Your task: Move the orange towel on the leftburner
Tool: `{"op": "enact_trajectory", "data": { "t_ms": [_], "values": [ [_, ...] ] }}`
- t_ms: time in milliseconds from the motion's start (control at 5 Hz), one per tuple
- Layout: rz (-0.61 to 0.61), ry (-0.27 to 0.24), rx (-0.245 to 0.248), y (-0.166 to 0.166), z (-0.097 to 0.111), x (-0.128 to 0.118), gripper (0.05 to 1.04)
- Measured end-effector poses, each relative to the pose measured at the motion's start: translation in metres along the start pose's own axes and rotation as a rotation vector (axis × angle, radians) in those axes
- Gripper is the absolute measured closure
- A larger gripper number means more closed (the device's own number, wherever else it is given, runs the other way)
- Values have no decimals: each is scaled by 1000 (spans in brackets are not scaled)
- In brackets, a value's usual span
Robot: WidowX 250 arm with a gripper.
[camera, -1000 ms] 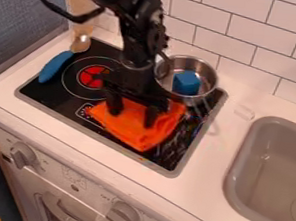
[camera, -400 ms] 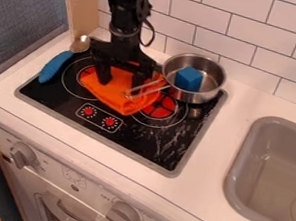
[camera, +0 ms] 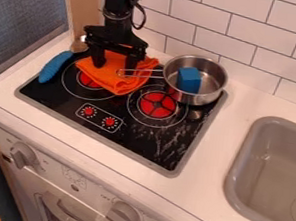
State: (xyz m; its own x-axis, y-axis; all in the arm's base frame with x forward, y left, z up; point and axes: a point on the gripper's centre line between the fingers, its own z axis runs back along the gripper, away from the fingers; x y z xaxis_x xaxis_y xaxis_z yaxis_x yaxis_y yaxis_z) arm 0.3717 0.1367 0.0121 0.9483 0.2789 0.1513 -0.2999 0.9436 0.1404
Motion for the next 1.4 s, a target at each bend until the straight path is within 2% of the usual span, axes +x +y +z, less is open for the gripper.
{"op": "enact_trajectory", "data": {
  "t_ms": [600,1000,1200,1400],
  "values": [
    [18,13,0,8,-1,-1,81],
    [30,22,-9,25,7,1,83],
    [40,-46,-37,27,40,9,83],
    [39,-100,-57,27,68,5,83]
  ]
}}
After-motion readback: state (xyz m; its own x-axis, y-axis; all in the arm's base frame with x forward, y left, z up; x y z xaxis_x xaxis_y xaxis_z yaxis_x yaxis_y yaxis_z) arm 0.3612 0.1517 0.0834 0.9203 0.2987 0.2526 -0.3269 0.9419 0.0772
